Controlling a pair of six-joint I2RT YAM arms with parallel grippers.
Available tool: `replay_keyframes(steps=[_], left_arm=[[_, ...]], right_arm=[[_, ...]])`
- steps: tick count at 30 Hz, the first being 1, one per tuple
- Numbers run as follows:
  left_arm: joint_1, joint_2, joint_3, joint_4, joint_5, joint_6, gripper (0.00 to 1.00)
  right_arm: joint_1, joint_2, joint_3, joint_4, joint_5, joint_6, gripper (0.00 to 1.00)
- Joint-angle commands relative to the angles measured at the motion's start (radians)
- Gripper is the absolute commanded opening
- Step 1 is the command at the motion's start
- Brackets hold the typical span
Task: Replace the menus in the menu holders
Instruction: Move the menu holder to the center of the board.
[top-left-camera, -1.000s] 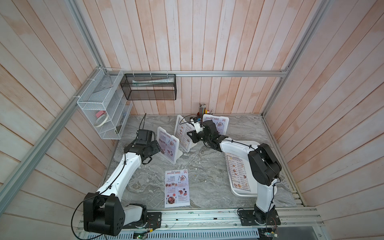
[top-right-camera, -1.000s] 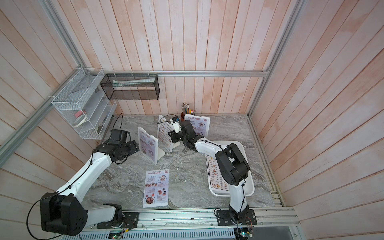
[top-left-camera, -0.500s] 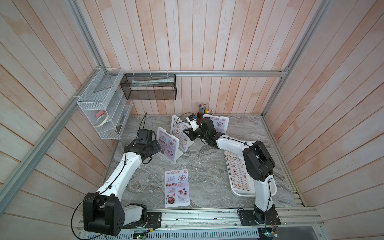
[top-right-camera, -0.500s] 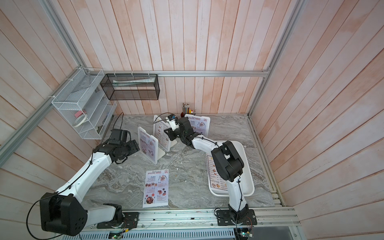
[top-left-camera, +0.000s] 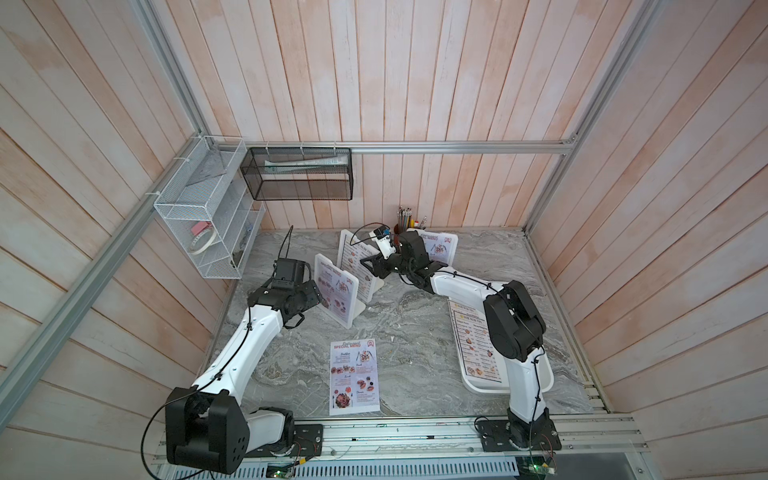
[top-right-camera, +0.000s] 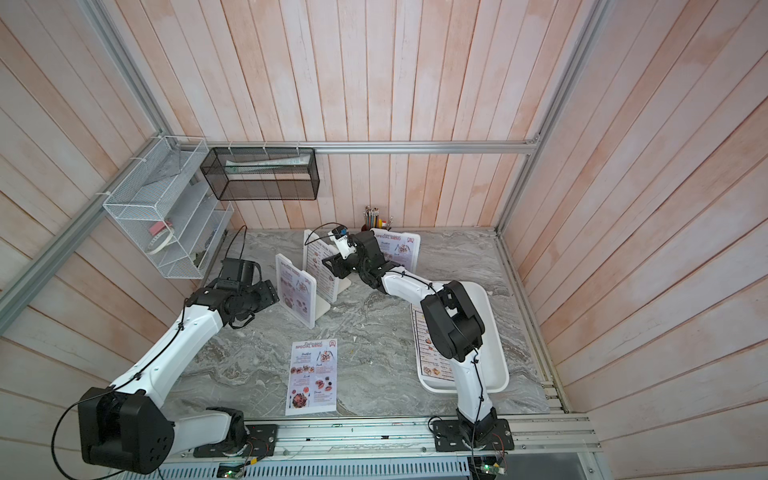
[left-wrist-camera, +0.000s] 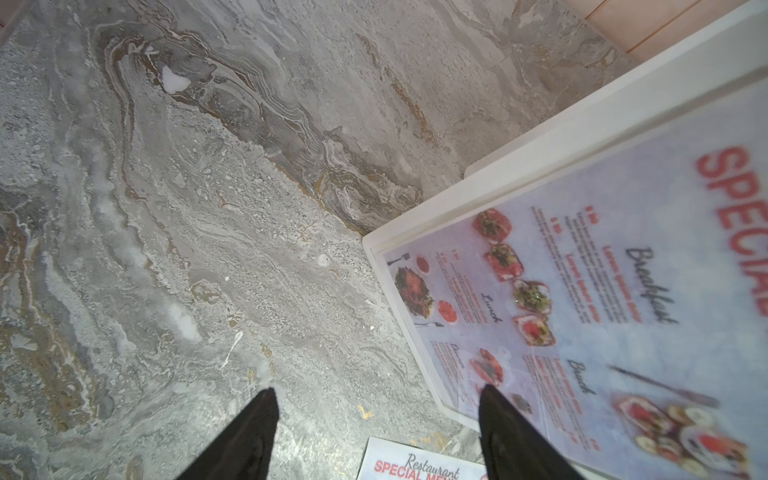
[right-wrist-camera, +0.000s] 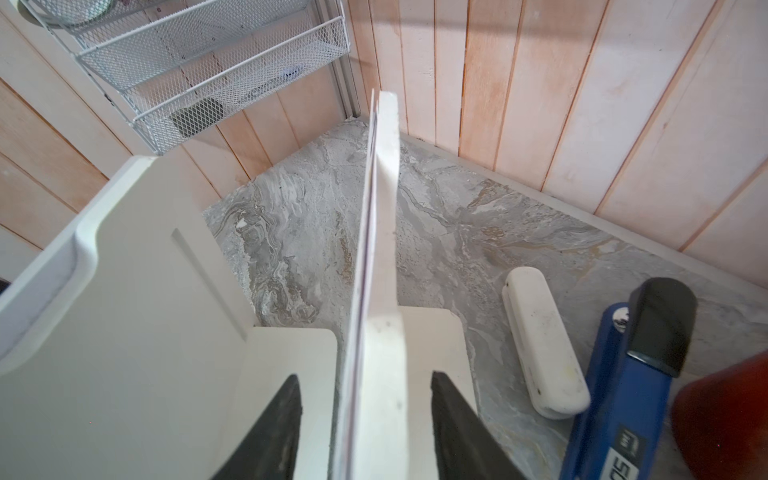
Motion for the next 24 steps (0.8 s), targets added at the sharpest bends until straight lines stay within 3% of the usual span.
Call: replay_keyframes(steps=[1,7,17,24], left_arm=[[-0.005,-0.021,0.012,-0.004,-0.013,0.004,0.78],[-0.006,-0.030,0.006,0.004,-0.009,-0.001,0.78],[-0.007,-0.028,0.009,0.008,-0.003,-0.001,0.78],[-0.010,-0.039,0.012,-0.007,-0.014,0.002,0.78]], right_arm=[[-0.003,-0.088,-0.055,-0.014,0.067,0.001,0.58],[-0.005,-0.139,-0.166,0.024,0.129,0.015,0.62],[-0.018,-0.124,-0.207,0.031,0.300,0.018,0.62],[-0.041,-0.073,-0.174,0.038,0.341,-0.008,0.63]])
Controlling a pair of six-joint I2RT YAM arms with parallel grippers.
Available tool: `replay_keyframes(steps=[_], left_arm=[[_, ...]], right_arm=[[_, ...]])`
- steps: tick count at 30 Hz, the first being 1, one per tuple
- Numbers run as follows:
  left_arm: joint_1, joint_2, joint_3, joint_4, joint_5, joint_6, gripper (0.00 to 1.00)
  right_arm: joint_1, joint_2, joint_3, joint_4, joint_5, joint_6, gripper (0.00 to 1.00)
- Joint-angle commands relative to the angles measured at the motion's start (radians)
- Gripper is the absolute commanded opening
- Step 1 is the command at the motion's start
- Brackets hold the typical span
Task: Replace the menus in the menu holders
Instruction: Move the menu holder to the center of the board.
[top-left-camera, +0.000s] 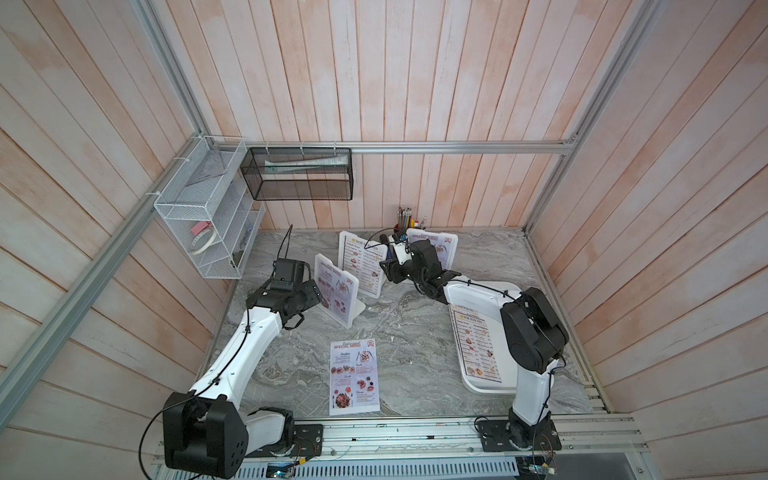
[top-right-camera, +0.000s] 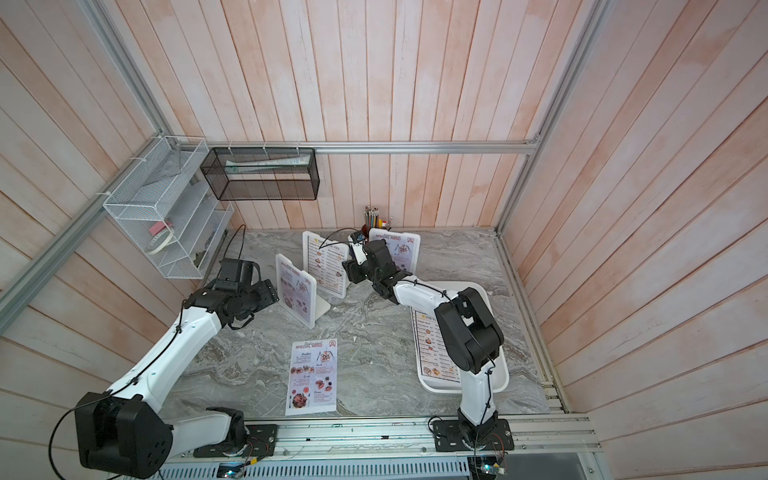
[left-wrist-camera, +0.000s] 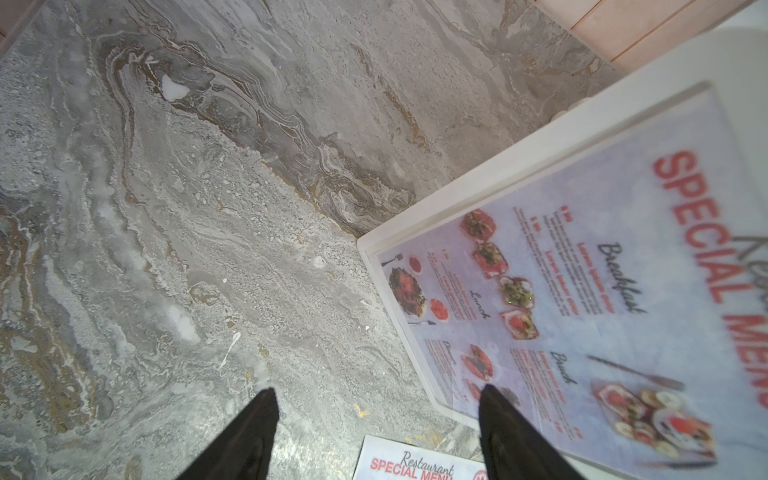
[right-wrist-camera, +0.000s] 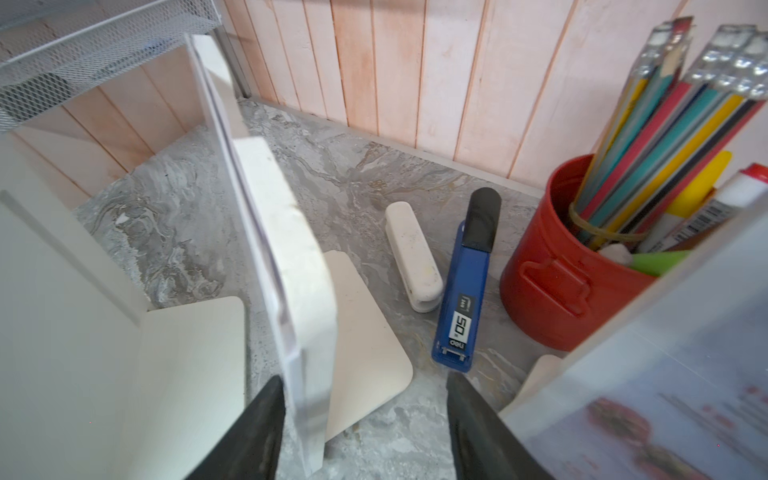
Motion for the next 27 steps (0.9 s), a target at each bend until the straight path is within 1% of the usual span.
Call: replay_keyframes(steps=[1,10,13,21,25,27], left_arm=[[-0.006,-0.022,0.009,-0.008,-0.015,0.000,0.78],[-0.006,-0.015,0.014,-0.009,-0.013,-0.001,0.78],[-0.006,-0.013,0.021,-0.011,-0.016,0.003,0.78],[-0.007,-0.010,0.016,-0.009,-0.012,0.004,0.78],[-0.009,-0.008,-0.003,-0.005,-0.007,0.004,0.78],[-0.009,-0.007,-0.018,0.002,0.000,0.004,0.78]], right_arm=[[-0.020,0.049,0.027,0.010,0.054,-0.017,0.63],[-0.045,0.094,0.090,-0.002,0.056,-0.025,0.64],[-0.045,0.081,0.081,-0.001,0.040,-0.018,0.63],[-0.018,-0.035,-0.032,0.028,-0.028,-0.017,0.64],[0.026,-0.123,-0.088,0.010,-0.040,-0.039,0.64],[0.055,-0.171,-0.112,-0.002,-0.007,-0.050,0.64]])
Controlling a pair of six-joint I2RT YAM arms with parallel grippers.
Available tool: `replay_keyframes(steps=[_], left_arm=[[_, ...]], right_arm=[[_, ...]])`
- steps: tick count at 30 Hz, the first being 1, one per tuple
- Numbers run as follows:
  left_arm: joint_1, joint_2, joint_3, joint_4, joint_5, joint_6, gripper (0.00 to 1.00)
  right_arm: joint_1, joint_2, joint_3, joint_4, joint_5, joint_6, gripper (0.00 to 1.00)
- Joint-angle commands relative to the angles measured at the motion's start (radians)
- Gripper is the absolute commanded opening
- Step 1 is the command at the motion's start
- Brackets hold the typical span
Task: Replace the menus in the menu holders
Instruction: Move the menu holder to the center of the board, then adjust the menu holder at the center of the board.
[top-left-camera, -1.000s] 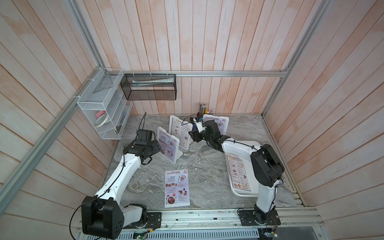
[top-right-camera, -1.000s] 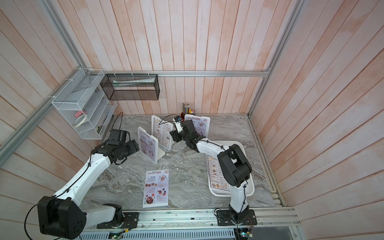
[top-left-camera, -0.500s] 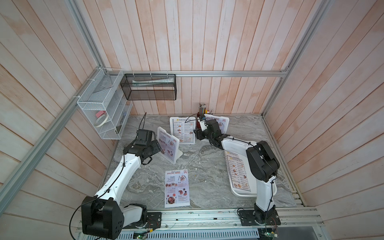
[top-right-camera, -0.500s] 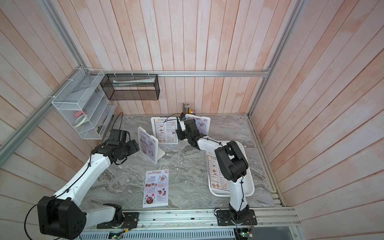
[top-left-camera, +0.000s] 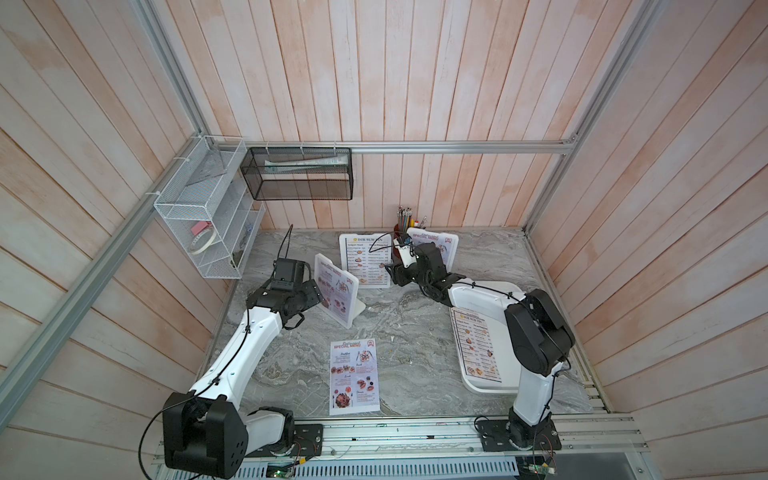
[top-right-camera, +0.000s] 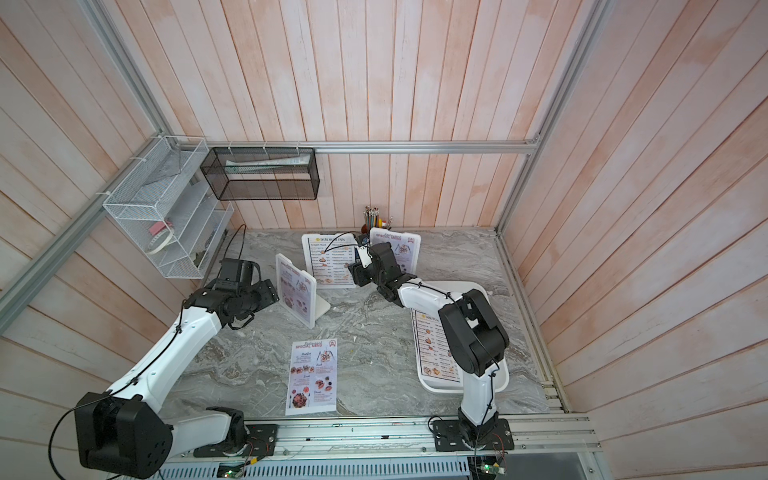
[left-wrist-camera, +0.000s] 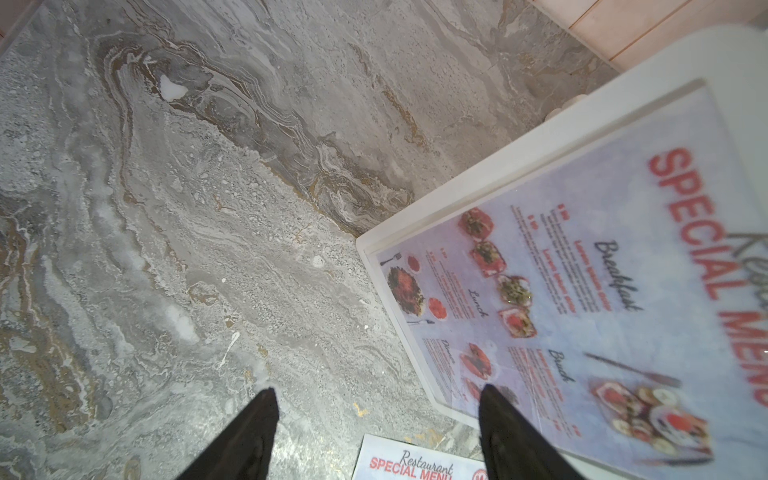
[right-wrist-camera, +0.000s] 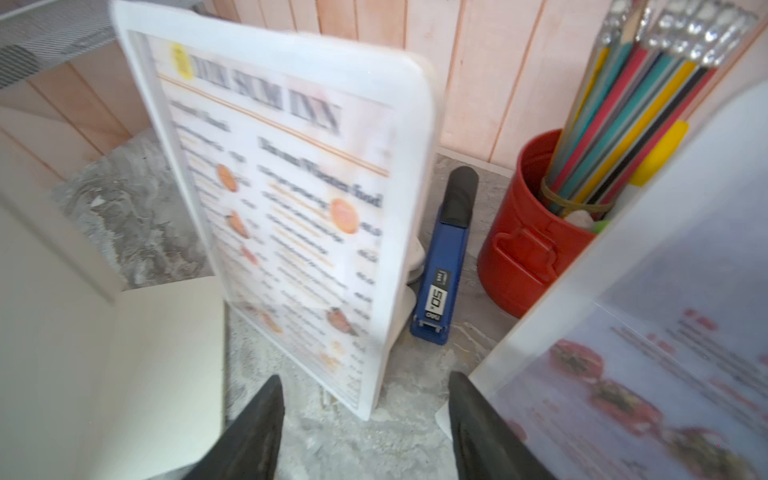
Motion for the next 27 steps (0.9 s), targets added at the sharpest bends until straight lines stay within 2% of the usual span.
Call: replay_keyframes(steps=[1,5,7,10,14,19,27], left_arm=[[-0.006,-0.003,-0.027,0.010,0.004,0.004,0.78],[-0.006,0.015,-0.060,0.039,0.036,-0.006,0.78],[-0.006,0.018,-0.079,0.064,0.053,-0.020,0.75],[0.003,0.045,-0.108,0.099,0.063,-0.022,0.73],[0.037,0.089,-0.108,0.136,0.082,-0.046,0.64],[0.102,0.143,-0.107,0.203,0.076,-0.108,0.54],[0.107,0.263,-0.031,0.287,0.050,-0.123,0.46]], right_arm=[[0.052,-0.097,-0.026,-0.013,0.016,-0.029,0.63],[0.093,-0.154,0.026,-0.102,-0.002,-0.013,0.55],[0.106,-0.146,0.106,-0.170,-0.046,0.004,0.49],[0.110,-0.071,0.291,-0.325,-0.146,0.034,0.40],[0.129,0.059,0.503,-0.481,-0.183,0.029,0.29],[0.167,0.194,0.741,-0.624,-0.184,0.005,0.28],[0.182,0.300,0.888,-0.706,-0.215,0.023,0.31]])
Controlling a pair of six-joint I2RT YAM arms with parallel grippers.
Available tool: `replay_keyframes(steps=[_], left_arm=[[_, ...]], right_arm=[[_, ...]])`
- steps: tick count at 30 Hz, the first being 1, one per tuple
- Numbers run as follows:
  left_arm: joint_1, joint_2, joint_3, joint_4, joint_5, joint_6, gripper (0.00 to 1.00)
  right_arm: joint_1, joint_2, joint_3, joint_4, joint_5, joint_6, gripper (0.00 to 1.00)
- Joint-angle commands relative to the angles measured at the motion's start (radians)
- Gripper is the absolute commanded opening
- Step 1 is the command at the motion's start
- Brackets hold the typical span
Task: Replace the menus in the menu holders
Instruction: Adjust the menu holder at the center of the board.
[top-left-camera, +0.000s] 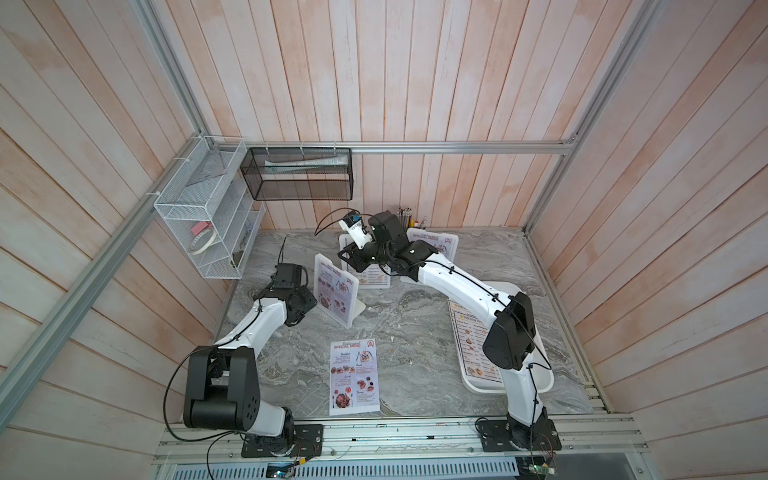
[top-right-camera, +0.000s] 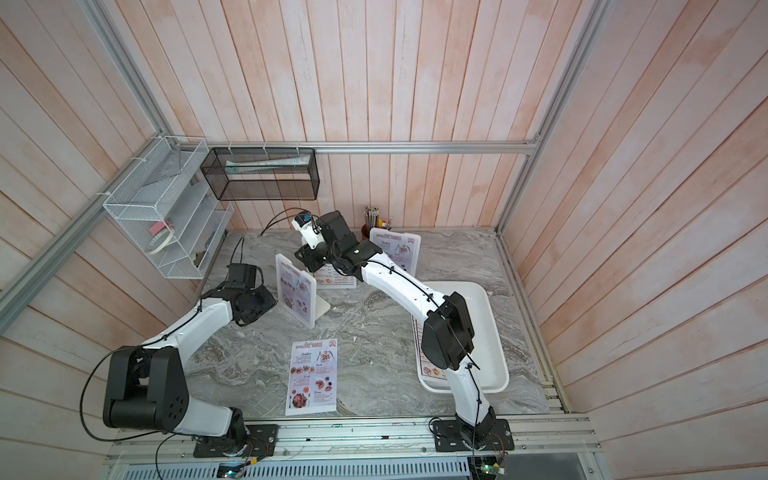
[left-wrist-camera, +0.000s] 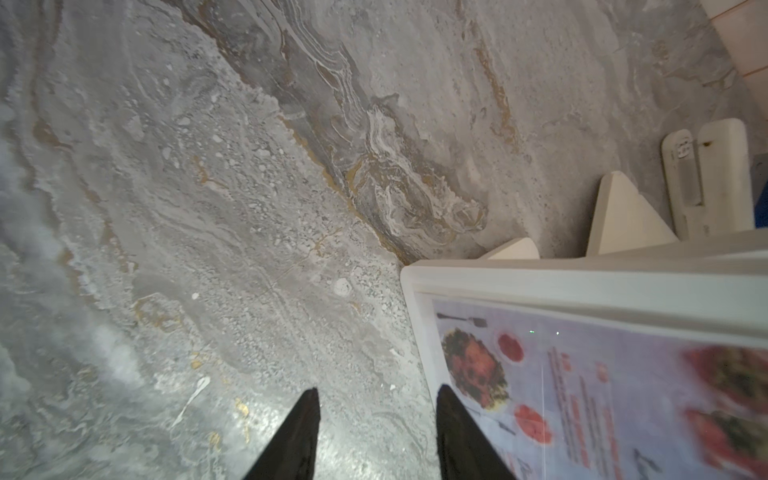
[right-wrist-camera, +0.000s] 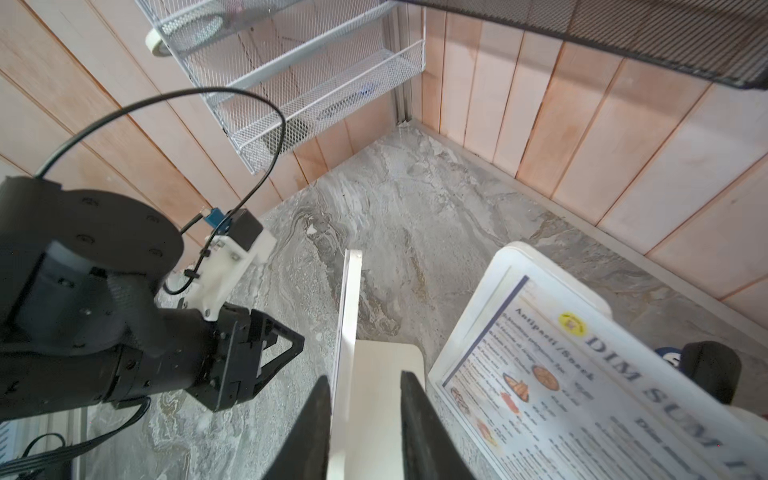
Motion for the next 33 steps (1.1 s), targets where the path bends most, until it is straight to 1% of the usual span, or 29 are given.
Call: replay_keyframes(steps=[1,6,10,14,17,20,23,27,33], left_arm=[[0.001,0.032,0.051,0.074,-0.021,-0.009,0.46],[0.000,0.074,0.081,0.101,-0.001,0.001,0.45],[-0.001,0.091,0.084,0.158,0.041,0.045,0.46],[-0.001,0.087,0.077,0.160,0.041,0.052,0.47],[-0.001,0.080,0.064,0.189,0.087,0.092,0.52],[-0.003,0.091,0.095,0.157,0.110,0.118,0.56],[-0.005,0.072,0.095,0.134,0.093,0.117,0.61],[-0.005,0.030,0.084,0.078,0.046,0.104,0.62],[-0.013,-0.035,0.052,0.041,0.008,0.074,0.64]], right_arm=[[0.001,0.036,0.072,-0.089,-0.027,0.007,0.31],[0.007,0.071,0.115,-0.116,-0.037,0.015,0.31],[0.009,0.090,0.131,-0.123,-0.044,0.031,0.31],[0.014,0.103,0.144,-0.128,-0.045,0.061,0.31],[0.021,0.105,0.145,-0.128,-0.048,0.081,0.30],[0.030,0.114,0.149,-0.132,-0.050,0.089,0.30],[0.032,0.124,0.163,-0.145,-0.038,0.098,0.29],[0.032,0.125,0.172,-0.158,-0.018,0.111,0.28],[0.032,0.132,0.175,-0.180,-0.014,0.120,0.27]])
